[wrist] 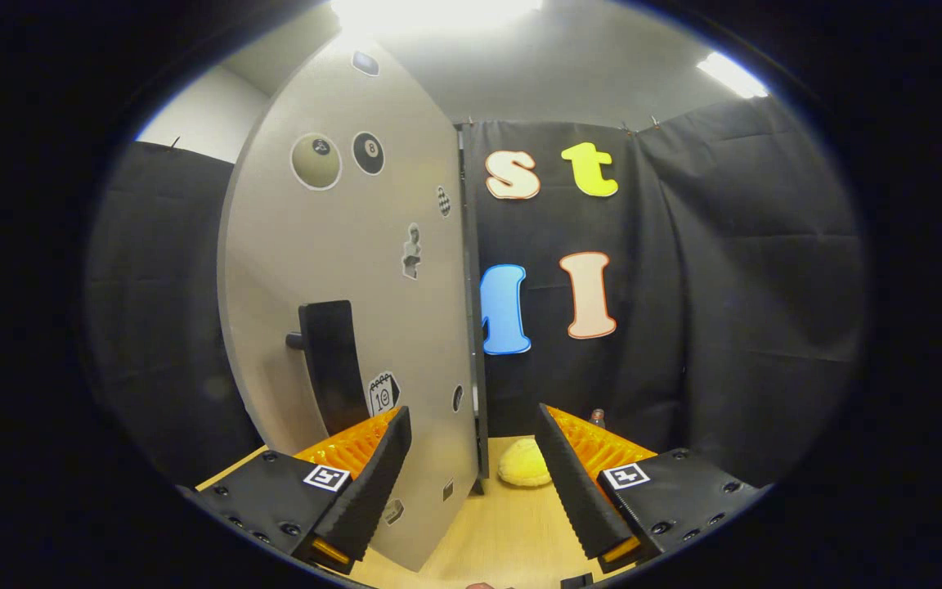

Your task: Open the shoe cabinet door, grab the shoes and put them into the shoe cabinet, then close the shoe cabinet door.

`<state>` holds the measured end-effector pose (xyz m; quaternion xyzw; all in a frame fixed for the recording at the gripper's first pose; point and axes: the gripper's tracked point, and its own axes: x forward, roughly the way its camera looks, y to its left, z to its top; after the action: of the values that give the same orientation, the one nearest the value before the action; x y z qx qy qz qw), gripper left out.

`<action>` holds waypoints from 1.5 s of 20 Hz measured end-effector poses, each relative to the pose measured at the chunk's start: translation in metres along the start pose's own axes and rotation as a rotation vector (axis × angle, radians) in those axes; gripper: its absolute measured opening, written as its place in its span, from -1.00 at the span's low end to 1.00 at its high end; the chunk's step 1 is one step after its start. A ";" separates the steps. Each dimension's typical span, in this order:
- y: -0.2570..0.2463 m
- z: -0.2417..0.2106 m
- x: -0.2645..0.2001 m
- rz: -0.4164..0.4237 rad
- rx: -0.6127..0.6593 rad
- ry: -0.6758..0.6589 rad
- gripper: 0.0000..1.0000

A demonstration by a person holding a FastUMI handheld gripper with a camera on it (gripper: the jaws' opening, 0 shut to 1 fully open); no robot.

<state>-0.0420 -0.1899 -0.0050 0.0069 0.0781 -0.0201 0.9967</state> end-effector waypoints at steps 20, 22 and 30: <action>0.128 0.005 0.035 0.215 -0.079 -0.040 0.93; 0.119 0.008 0.031 0.225 -0.083 -0.055 0.93; 0.091 -0.001 0.032 0.235 -0.060 -0.041 0.93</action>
<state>-0.0064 -0.1005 -0.0100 -0.0140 0.0567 0.0990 0.9934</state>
